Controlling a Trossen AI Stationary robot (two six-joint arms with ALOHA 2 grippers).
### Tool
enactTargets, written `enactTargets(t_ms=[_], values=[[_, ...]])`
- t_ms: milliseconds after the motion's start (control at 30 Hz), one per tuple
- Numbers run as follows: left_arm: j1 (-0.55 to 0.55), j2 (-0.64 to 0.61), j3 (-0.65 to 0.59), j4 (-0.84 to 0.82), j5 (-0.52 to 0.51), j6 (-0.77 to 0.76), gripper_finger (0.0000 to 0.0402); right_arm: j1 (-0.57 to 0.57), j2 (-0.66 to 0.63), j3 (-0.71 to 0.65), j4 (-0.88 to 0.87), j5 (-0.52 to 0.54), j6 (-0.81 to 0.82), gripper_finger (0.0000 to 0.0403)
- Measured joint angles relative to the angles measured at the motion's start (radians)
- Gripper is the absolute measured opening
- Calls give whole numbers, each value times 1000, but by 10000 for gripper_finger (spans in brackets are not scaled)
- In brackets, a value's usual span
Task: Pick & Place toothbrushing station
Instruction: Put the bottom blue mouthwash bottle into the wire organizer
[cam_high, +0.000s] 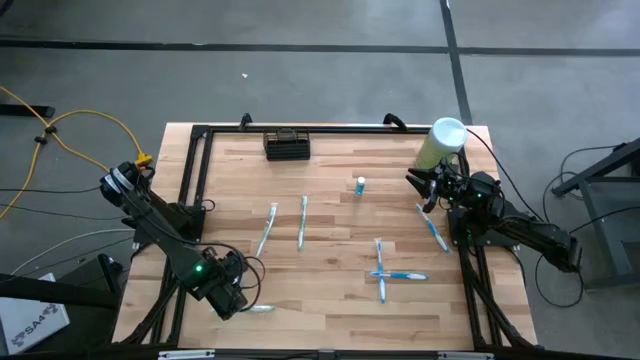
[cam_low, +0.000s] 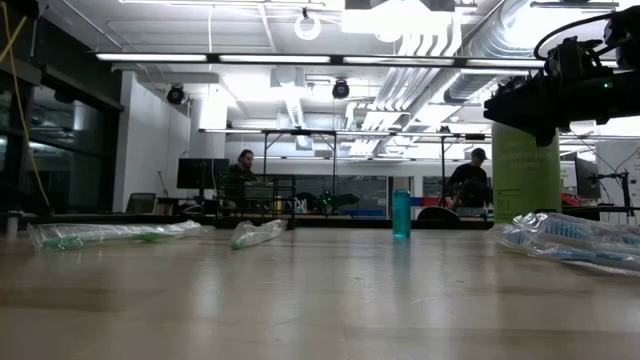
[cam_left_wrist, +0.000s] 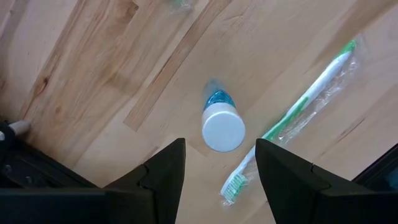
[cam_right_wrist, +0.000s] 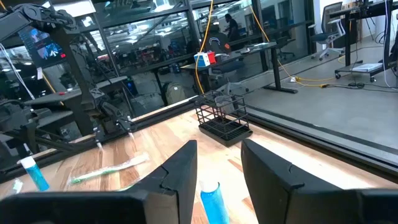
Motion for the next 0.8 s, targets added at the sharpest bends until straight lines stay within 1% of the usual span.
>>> enactTargets(t_ms=[200,367,500,800], values=[[5,42,1,15,0,17,189,0,0,0,0,0,0,117],[28,69,1,31,0,54,189,0,0,0,0,0,0,117],[45,85,1,38,-1,53,189,0,0,0,0,0,0,117],[51,102,1,37,12,-47,189,0,0,0,0,0,0,117]])
